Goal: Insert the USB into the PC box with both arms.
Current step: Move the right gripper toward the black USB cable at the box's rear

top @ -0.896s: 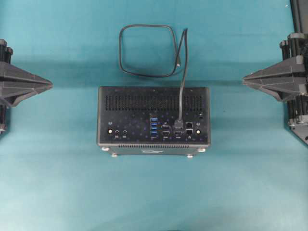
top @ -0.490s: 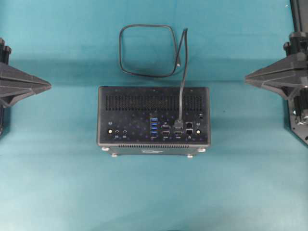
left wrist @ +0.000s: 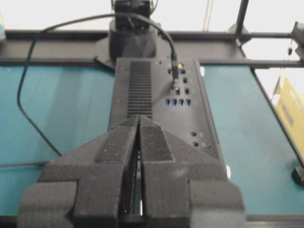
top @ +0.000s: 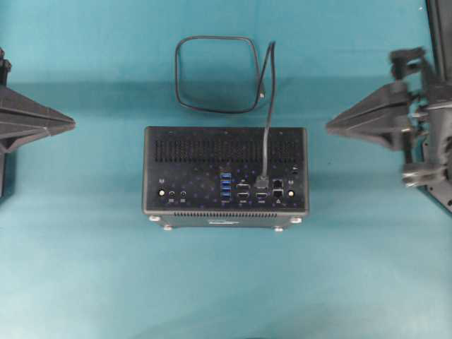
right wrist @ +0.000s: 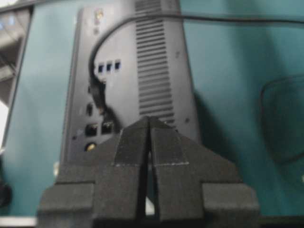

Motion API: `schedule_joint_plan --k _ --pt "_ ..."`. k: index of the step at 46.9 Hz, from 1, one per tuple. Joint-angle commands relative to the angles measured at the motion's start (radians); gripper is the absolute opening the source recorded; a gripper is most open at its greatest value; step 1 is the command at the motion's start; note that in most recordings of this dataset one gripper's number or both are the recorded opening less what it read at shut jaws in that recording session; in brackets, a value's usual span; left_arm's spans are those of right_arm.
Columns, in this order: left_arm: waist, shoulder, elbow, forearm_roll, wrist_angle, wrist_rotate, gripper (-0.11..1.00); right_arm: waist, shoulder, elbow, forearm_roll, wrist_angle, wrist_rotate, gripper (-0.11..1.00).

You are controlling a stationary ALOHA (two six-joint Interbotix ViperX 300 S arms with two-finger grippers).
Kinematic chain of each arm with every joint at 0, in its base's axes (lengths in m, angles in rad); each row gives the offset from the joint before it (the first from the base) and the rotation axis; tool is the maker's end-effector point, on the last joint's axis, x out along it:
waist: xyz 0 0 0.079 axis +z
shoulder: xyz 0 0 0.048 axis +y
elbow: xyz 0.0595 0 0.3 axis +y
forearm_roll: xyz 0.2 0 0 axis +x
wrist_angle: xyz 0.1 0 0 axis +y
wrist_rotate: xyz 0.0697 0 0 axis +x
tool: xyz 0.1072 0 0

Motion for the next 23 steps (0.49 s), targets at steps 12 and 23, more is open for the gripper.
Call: schedule_joint_plan --k 12,23 --pt "0.002 0.008 -0.043 0.005 0.092 0.003 0.00 0.092 0.109 -0.175 0.005 0.156 0.094 0.45" --pt "0.003 0.023 -0.048 0.005 0.095 0.003 0.00 0.137 0.236 -0.264 -0.008 0.173 0.110 0.92"
